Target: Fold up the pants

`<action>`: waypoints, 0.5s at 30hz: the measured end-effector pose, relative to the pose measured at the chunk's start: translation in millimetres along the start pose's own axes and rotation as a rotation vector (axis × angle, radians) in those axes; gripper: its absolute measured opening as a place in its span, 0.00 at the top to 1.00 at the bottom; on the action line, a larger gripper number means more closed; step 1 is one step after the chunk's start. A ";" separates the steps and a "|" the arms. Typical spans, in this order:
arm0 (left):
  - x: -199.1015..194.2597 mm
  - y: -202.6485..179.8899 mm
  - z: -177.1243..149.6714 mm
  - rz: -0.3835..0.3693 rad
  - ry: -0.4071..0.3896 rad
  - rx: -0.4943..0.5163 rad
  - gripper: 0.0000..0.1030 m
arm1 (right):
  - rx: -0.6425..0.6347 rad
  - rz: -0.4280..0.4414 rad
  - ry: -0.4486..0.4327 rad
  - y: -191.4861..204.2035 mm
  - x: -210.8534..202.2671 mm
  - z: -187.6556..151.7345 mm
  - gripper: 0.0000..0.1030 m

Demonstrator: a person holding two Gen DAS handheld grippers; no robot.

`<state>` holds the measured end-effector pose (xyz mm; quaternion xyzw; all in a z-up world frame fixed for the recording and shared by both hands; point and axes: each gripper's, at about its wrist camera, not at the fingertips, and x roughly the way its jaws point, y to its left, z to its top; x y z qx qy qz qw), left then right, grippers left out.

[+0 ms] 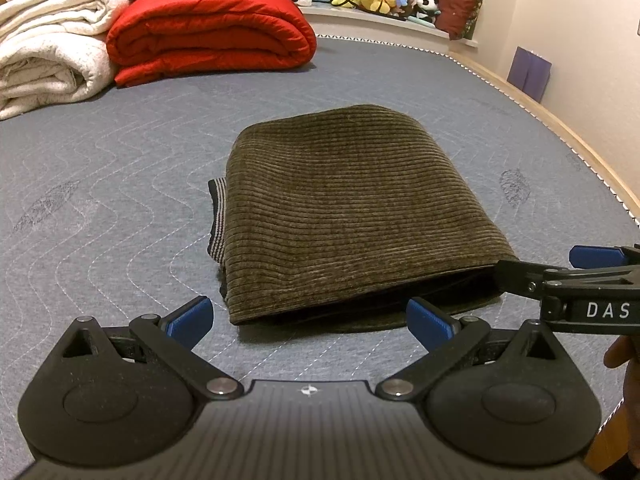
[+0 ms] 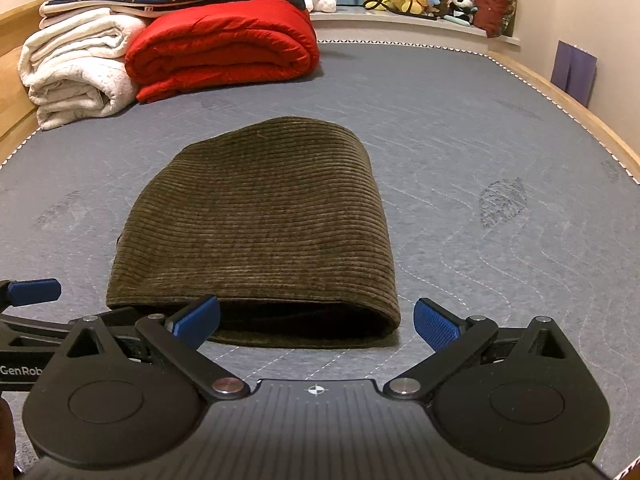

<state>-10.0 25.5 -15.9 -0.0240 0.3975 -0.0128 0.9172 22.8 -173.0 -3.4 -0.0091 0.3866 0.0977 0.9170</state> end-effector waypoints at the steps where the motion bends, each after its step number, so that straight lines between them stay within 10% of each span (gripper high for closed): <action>1: -0.1 0.0 -0.1 0.000 0.000 0.000 0.00 | -0.001 -0.001 -0.001 0.2 0.1 -0.2 0.01; 15: -0.3 -0.3 -0.1 0.002 -0.002 0.002 0.00 | -0.009 -0.007 -0.004 1.6 -0.9 -0.2 0.01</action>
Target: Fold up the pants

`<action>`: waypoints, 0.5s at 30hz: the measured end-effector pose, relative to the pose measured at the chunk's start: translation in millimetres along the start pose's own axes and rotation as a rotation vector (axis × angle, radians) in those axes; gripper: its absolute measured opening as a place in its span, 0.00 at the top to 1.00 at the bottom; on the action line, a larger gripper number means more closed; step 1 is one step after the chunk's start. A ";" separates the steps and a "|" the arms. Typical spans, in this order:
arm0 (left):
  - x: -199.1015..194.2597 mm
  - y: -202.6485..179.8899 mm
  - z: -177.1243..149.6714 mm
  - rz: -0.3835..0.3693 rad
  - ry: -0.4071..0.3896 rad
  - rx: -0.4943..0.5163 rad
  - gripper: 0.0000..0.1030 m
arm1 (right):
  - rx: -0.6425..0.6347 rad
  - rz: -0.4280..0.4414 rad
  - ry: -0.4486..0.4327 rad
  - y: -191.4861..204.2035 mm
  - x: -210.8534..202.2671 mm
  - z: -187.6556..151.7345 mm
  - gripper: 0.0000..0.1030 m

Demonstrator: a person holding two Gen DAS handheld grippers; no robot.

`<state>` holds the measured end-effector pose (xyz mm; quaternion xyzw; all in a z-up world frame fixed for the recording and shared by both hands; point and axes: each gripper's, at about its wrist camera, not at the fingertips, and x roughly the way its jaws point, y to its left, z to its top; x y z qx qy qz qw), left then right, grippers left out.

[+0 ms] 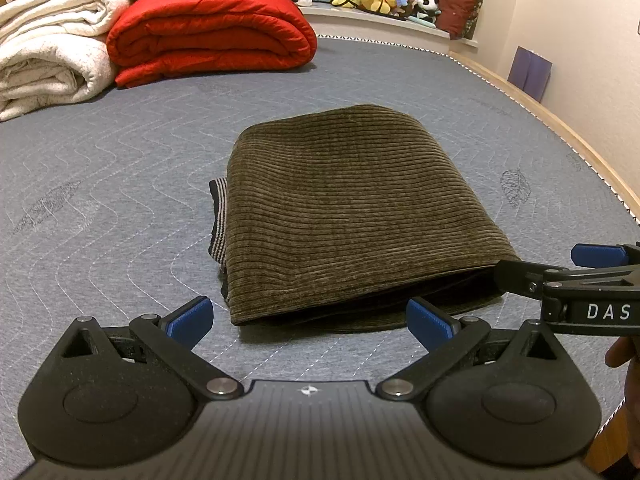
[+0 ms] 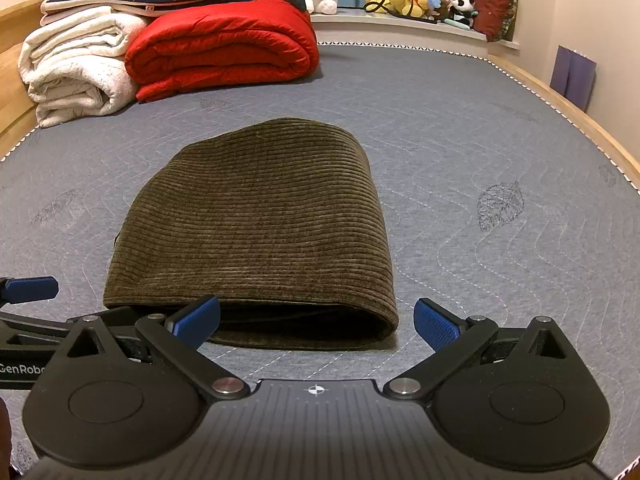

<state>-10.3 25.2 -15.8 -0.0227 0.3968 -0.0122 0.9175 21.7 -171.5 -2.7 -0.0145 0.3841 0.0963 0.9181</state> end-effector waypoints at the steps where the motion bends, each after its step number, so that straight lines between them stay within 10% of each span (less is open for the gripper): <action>1: 0.0 -0.1 0.0 0.000 0.000 -0.001 0.00 | -0.001 -0.001 -0.001 0.6 -0.2 -0.2 0.01; 15: -0.1 0.0 -0.1 0.002 0.001 0.002 0.00 | -0.001 -0.003 -0.001 1.8 -0.4 -0.6 0.01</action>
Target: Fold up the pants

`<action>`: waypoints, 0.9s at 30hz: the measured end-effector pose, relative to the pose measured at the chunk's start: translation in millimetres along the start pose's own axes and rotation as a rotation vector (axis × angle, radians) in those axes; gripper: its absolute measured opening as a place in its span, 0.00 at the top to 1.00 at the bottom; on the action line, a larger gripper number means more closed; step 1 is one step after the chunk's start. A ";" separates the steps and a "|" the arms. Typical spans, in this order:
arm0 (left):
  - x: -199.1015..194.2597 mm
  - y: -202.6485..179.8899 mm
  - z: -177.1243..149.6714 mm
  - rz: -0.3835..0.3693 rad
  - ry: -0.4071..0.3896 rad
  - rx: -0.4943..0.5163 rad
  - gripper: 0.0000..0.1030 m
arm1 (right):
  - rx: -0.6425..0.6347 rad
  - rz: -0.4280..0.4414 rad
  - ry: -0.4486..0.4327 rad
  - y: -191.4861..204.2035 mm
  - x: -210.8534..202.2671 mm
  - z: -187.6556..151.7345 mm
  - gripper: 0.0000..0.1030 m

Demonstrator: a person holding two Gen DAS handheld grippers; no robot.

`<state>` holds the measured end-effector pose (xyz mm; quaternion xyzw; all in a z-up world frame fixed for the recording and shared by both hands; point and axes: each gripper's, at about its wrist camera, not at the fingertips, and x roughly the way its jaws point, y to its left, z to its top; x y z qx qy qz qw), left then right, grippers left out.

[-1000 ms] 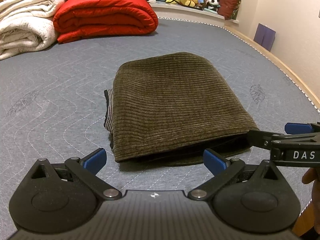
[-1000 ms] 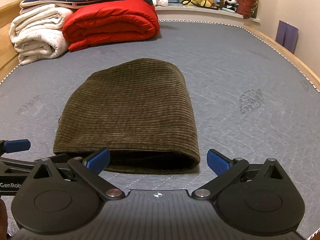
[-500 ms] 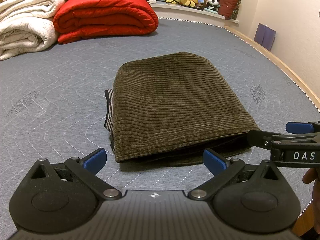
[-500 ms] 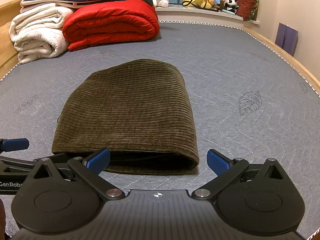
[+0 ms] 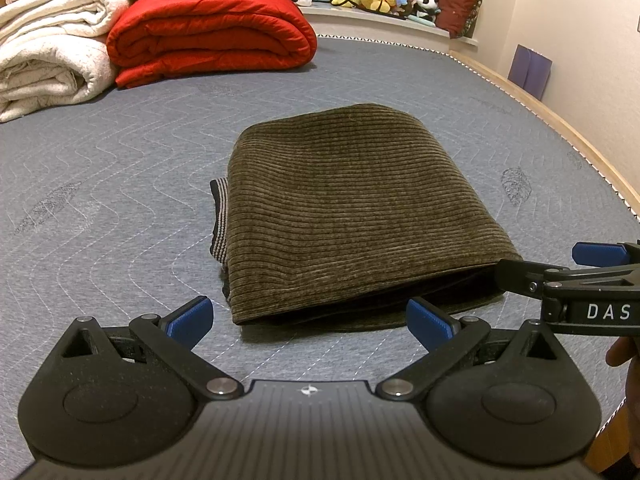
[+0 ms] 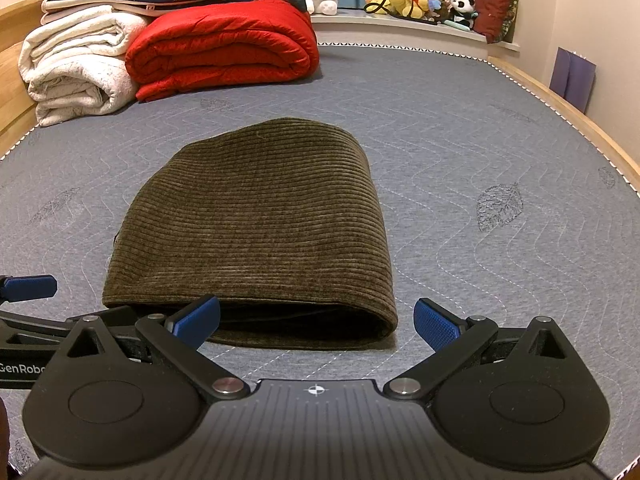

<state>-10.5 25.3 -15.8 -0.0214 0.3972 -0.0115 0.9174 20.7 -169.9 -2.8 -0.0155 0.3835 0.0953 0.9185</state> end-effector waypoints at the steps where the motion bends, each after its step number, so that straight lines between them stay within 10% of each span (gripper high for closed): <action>1: 0.0 0.0 0.0 0.000 -0.001 -0.001 0.00 | 0.000 0.000 0.000 0.0 0.0 -0.1 0.01; 27: -1.2 4.0 1.2 -0.010 -0.009 -0.004 0.00 | -0.001 -0.009 0.007 1.9 1.9 -3.1 0.01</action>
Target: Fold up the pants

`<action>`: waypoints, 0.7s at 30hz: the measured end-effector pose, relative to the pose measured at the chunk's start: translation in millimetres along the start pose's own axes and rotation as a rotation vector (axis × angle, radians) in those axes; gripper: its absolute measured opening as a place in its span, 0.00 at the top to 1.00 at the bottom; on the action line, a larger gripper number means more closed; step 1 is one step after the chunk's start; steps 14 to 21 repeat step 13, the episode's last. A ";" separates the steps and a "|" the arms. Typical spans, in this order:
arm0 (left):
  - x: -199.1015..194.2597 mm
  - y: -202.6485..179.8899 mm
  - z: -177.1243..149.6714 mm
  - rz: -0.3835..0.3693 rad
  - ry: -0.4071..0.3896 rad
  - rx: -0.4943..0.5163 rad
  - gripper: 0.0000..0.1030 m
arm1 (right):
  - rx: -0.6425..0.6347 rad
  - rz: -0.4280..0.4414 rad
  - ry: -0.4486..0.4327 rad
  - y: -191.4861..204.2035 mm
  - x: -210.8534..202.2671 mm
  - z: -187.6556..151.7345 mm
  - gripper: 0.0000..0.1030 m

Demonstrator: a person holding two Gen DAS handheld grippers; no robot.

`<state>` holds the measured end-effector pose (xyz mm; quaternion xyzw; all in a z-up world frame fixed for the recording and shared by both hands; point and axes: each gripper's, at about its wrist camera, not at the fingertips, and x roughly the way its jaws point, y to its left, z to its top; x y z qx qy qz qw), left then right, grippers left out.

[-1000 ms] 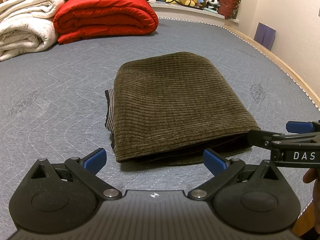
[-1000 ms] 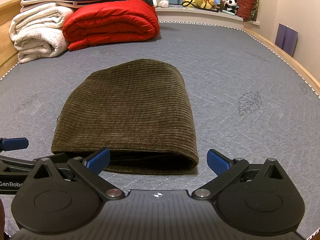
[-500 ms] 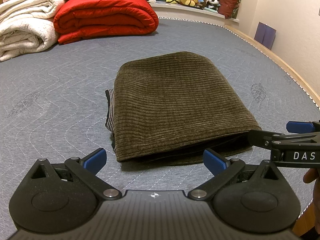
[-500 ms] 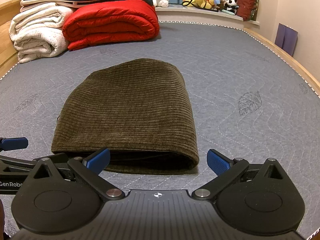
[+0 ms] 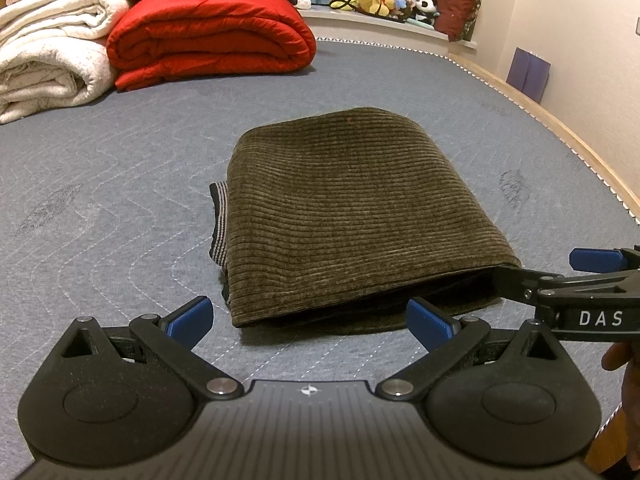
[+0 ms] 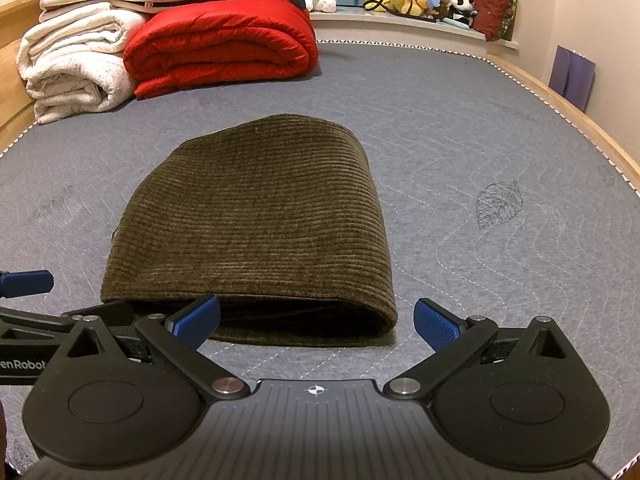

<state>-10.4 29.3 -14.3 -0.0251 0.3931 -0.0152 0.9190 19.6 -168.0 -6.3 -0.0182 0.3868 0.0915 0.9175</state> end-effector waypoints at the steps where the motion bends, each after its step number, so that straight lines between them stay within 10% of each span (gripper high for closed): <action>1: -0.2 0.5 0.1 -0.001 -0.001 0.000 0.00 | 0.000 -0.001 0.000 0.1 0.0 -0.2 0.01; 21: -3.4 -2.7 -0.7 -0.009 -0.008 0.013 0.00 | -0.003 -0.012 0.005 5.9 0.8 -0.1 0.01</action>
